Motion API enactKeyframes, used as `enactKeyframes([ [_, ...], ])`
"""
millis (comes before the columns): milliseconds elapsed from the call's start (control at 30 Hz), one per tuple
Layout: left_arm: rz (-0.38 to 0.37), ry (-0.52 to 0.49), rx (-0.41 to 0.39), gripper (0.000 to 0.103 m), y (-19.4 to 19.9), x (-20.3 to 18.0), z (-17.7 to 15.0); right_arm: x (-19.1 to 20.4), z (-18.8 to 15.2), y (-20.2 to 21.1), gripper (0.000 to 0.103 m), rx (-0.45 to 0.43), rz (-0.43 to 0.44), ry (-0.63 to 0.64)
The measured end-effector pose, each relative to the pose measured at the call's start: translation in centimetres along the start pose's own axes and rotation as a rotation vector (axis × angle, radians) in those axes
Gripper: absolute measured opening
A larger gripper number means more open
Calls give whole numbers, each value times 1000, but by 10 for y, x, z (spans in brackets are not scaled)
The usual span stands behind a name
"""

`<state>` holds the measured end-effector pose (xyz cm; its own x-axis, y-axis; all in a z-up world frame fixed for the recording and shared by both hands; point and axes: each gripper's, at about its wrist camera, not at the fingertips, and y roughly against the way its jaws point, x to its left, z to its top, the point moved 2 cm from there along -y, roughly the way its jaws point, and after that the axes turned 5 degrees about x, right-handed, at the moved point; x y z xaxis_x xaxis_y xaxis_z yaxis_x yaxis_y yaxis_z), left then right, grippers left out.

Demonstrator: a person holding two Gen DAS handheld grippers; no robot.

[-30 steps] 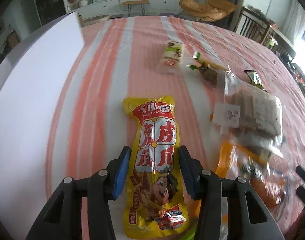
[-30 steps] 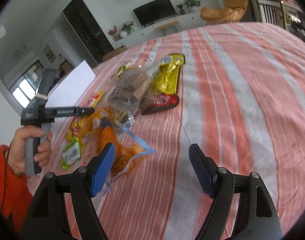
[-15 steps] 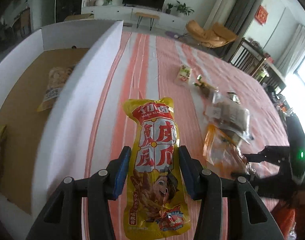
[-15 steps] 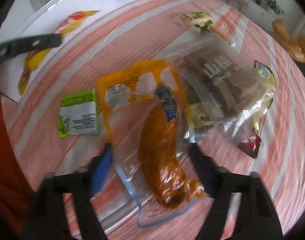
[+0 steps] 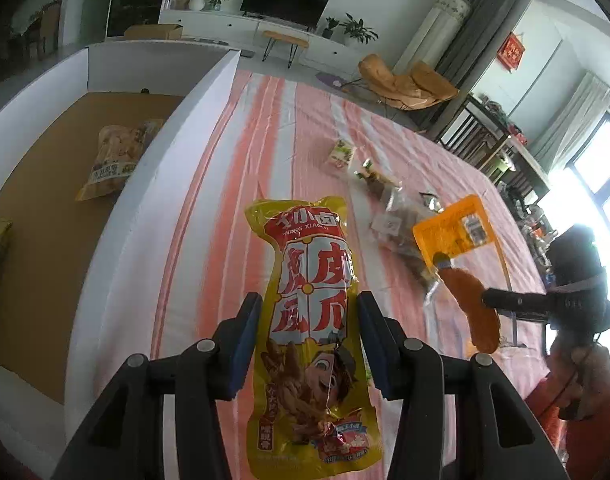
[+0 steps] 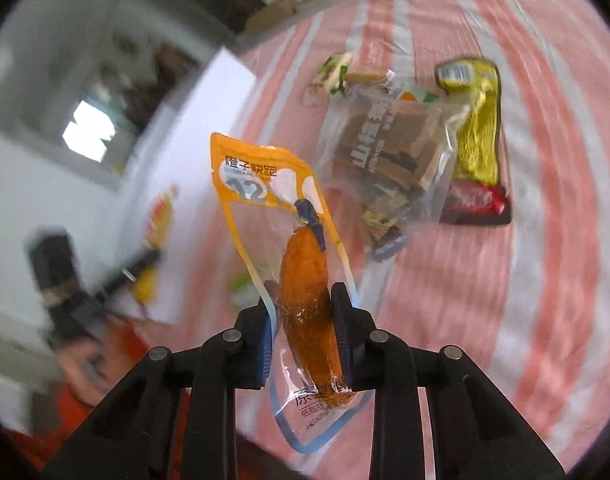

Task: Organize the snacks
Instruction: 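Carry both packets into the cardboard box and open both tools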

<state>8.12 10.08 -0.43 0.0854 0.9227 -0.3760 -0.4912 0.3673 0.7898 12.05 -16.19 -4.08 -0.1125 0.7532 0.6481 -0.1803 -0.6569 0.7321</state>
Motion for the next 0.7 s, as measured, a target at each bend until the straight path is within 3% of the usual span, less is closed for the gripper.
enactKeyframes([
  [133, -55, 36, -32, 48, 25, 2, 8, 5, 7, 8, 28, -35, 141, -68],
  [267, -49, 74, -106, 48, 70, 21, 22, 50, 20, 12, 28, -50, 233, -19],
  [400, 84, 120, -202, 48, 116, 62, 35, 139, 42, 1, 28, -45, 369, 84],
  [600, 297, 245, -230, 48, 148, 143, 25, 273, 61, -62, 29, 21, 470, 241],
  [633, 330, 257, -225, 50, 149, 153, 23, 286, 60, -75, 33, 31, 468, 260],
  [700, 383, 288, -211, 65, 149, 171, 16, 309, 60, -100, 47, 35, 445, 288],
])
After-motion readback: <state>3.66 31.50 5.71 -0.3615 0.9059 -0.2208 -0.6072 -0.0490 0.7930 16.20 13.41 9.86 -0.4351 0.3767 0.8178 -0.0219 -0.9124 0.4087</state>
